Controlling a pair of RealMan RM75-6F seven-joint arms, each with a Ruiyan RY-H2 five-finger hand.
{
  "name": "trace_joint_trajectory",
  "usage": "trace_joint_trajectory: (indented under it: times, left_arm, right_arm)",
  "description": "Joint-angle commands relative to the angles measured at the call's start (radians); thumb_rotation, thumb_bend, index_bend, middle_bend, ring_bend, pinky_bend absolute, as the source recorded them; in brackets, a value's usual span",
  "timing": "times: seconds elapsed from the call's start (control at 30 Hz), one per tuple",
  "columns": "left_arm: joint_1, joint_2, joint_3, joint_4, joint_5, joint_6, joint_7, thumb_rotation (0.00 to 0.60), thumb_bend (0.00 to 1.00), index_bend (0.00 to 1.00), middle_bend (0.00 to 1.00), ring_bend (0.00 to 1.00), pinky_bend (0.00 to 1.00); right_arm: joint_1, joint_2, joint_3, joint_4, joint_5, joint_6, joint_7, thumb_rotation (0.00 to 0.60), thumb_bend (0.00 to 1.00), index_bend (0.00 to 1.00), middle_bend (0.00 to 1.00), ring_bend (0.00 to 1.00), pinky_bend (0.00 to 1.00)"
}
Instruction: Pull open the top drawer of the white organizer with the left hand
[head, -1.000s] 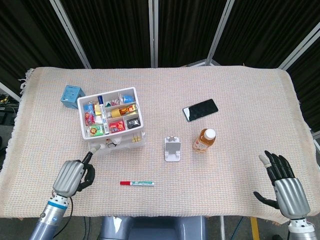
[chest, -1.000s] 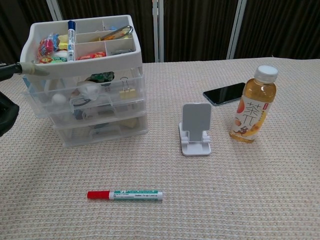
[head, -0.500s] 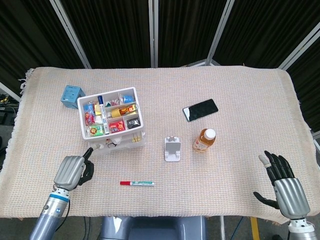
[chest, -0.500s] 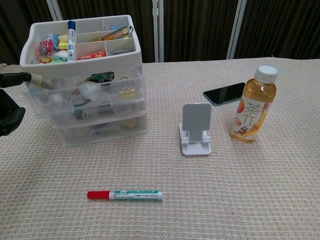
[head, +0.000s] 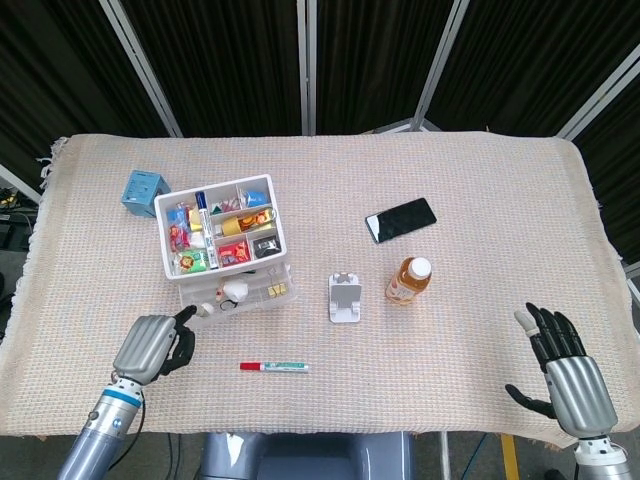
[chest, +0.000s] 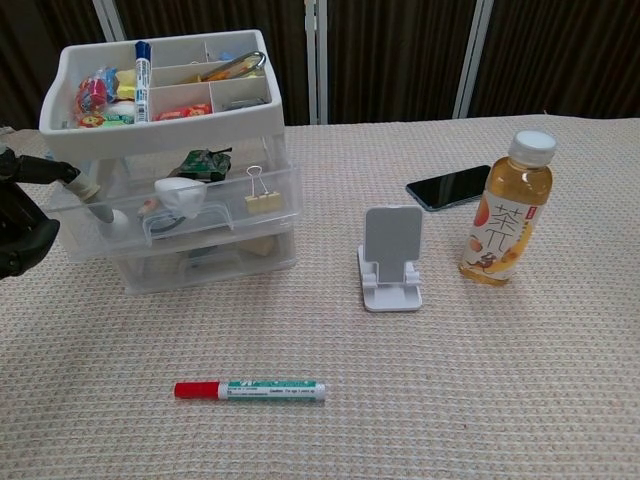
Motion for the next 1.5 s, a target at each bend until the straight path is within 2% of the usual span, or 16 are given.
trace_joint_trajectory:
  times: [0.03, 0.4, 0.7, 0.97, 1.07, 1.27, 1.37, 1.5]
  left_arm:
    - [0.003, 0.028, 0.023, -0.021, 0.035, -0.012, -0.03, 0.6, 0.73, 0.35, 0.86, 0.83, 0.69]
    - [0.017, 0.067, 0.091, -0.033, 0.127, -0.03, -0.082, 0.6, 0.73, 0.35, 0.86, 0.83, 0.69]
    - [0.025, 0.069, 0.112, -0.021, 0.167, -0.027, -0.101, 0.6, 0.73, 0.35, 0.86, 0.83, 0.69]
    - [0.038, 0.066, 0.112, -0.01, 0.206, 0.001, -0.115, 0.6, 0.71, 0.22, 0.86, 0.83, 0.69]
    - [0.045, 0.069, 0.107, -0.005, 0.223, 0.023, -0.122, 0.6, 0.66, 0.21, 0.86, 0.83, 0.69]
    - [0.06, 0.093, 0.092, -0.012, 0.245, 0.067, -0.107, 0.6, 0.48, 0.2, 0.86, 0.83, 0.69]
    - [0.062, 0.115, 0.084, -0.029, 0.253, 0.079, -0.111, 0.6, 0.43, 0.22, 0.86, 0.83, 0.7]
    - [0.047, 0.165, 0.041, -0.07, 0.25, 0.095, -0.067, 0.6, 0.39, 0.27, 0.88, 0.85, 0.7]
  right_arm:
    - [0.0, -0.003, -0.001, 0.0, -0.002, -0.002, -0.005, 0.6, 0.02, 0.0, 0.0, 0.0, 0.0]
    - [-0.001, -0.003, -0.001, 0.0, -0.002, 0.002, -0.005, 0.6, 0.02, 0.0, 0.0, 0.0, 0.0]
    - [0.0, -0.004, -0.001, 0.0, -0.002, 0.0, -0.005, 0.6, 0.02, 0.0, 0.0, 0.0, 0.0]
    - [0.0, -0.006, -0.003, 0.002, -0.003, -0.003, -0.011, 0.6, 0.02, 0.0, 0.0, 0.0, 0.0]
    - [0.0, -0.007, -0.003, 0.002, -0.002, -0.004, -0.012, 0.6, 0.02, 0.0, 0.0, 0.0, 0.0]
    - [-0.001, -0.006, -0.002, 0.001, -0.003, -0.001, -0.011, 0.6, 0.02, 0.0, 0.0, 0.0, 0.0]
    - [-0.001, -0.006, -0.003, 0.001, -0.003, 0.0, -0.01, 0.6, 0.02, 0.0, 0.0, 0.0, 0.0]
    - [0.0, -0.007, -0.004, 0.001, -0.004, -0.003, -0.013, 0.6, 0.02, 0.0, 0.0, 0.0, 0.0]
